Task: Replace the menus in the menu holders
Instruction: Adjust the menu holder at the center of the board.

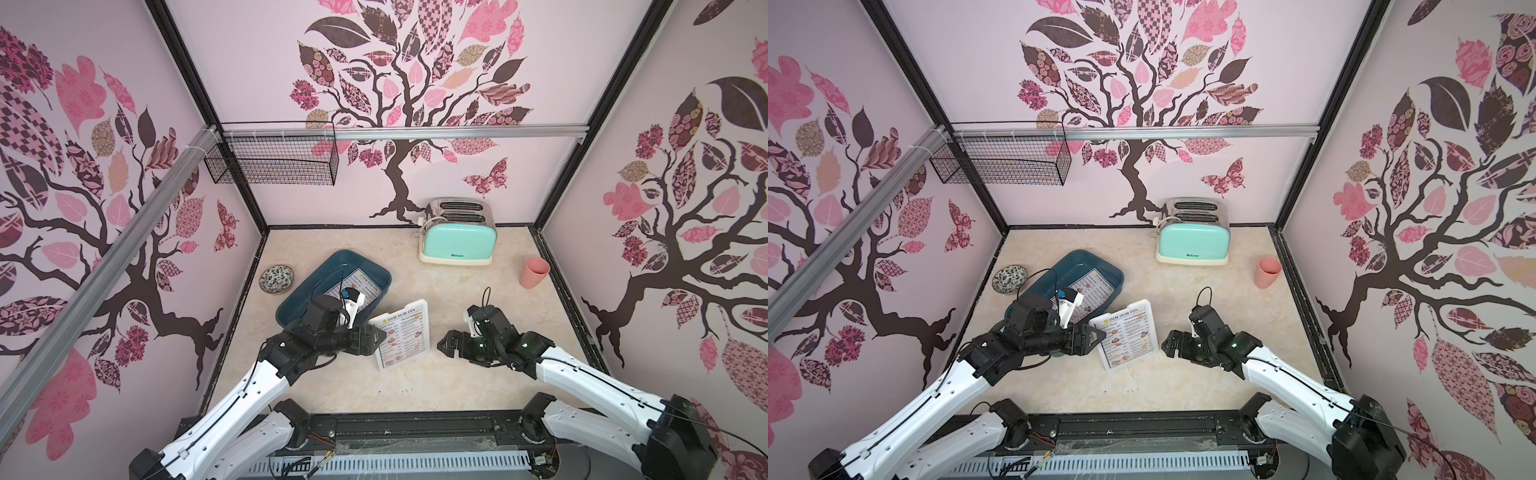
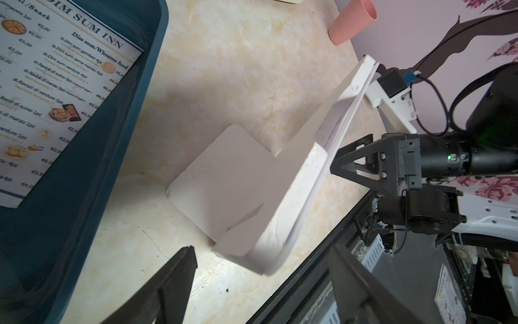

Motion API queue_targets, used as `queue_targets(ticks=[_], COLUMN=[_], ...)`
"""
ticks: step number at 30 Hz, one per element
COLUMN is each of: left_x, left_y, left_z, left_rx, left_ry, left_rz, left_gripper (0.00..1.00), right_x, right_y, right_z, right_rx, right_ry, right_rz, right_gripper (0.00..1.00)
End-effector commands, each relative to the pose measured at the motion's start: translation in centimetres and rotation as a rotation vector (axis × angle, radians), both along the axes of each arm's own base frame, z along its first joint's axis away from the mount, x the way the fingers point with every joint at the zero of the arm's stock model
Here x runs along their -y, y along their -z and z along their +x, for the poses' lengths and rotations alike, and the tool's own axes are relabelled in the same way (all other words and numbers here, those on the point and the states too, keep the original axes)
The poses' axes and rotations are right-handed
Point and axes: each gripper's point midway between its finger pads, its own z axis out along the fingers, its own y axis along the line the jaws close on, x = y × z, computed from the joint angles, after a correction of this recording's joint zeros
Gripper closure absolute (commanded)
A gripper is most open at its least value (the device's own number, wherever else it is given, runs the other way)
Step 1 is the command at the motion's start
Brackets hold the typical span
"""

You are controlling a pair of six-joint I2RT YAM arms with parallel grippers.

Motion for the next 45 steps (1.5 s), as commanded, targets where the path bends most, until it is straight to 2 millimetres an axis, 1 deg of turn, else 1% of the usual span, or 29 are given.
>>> queue_targets(ticks=[1, 3, 8, 13, 17, 21, 23, 25, 28, 30, 33, 38, 40, 42, 45], left_x=[0.9, 1.5, 2.8, 3.4, 4.0, 4.6, 4.7, 4.6, 3.9, 3.2, 2.1, 1.5, 1.2, 1.0, 1.5], left_y=[-0.3, -0.2, -0.3, -0.2, -0.1, 0.5, 1.2, 1.4, 1.4, 1.1, 0.6, 0.4, 0.0, -0.3, -0.5], left_z=[0.1, -0.1, -0.3, -0.7, -1.2, -2.1, -2.6, -2.7, -2.1, -1.5, -1.2, -2.0, -2.3, -2.5, -2.6], left_rx=[0.0, -0.007, -0.006, -0.013, -0.021, -0.038, -0.056, -0.06, -0.037, -0.005, 0.034, 0.015, 0.01, 0.013, 0.017], left_ry=[0.016, 0.039, 0.09, 0.127, 0.165, 0.208, 0.224, 0.22, 0.176, 0.137, 0.102, 0.125, 0.134, 0.137, 0.164], left_rz=[-0.051, -0.053, -0.056, -0.076, -0.106, -0.097, -0.083, -0.078, -0.047, -0.02, 0.028, 0.069, 0.081, 0.086, 0.073], left_gripper=[0.24, 0.28, 0.33, 0.36, 0.38, 0.38, 0.39, 0.41, 0.47, 0.47, 0.48, 0.5, 0.54, 0.56, 0.62], right_x=[-1.1, -1.5, -2.4, -2.3, -1.6, -1.6, -2.0, -2.5, -3.1, -3.1, -2.8, -1.9, -1.5, -1.1, -0.7], right_y=[-0.1, 0.3, 0.5, 1.1, 1.4, 1.5, 1.4, 1.2, 0.9, 0.8, 0.7, 0.9, 1.0, 1.1, 1.1], right_z=[0.7, 0.7, 1.4, 2.6, 3.9, 4.9, 5.5, 6.0, 6.6, 6.8, 6.7, 5.7, 5.2, 4.9, 4.5], right_rx=[0.018, 0.004, 0.004, -0.002, 0.01, 0.031, 0.035, 0.037, 0.041, 0.044, 0.047, 0.04, 0.034, 0.031, 0.038], right_ry=[-0.015, -0.028, -0.037, -0.003, 0.037, 0.057, 0.048, 0.033, 0.017, 0.017, 0.014, 0.018, 0.019, 0.023, 0.03], right_rz=[0.038, 0.044, 0.061, 0.01, -0.059, -0.057, -0.051, -0.051, -0.046, -0.048, -0.055, -0.065, -0.072, -0.077, -0.078], right_gripper=[0.0, 0.0, 0.0, 0.0, 0.0, 0.0, 0.0, 0.0, 0.0, 0.0, 0.0, 0.0, 0.0, 0.0, 0.0])
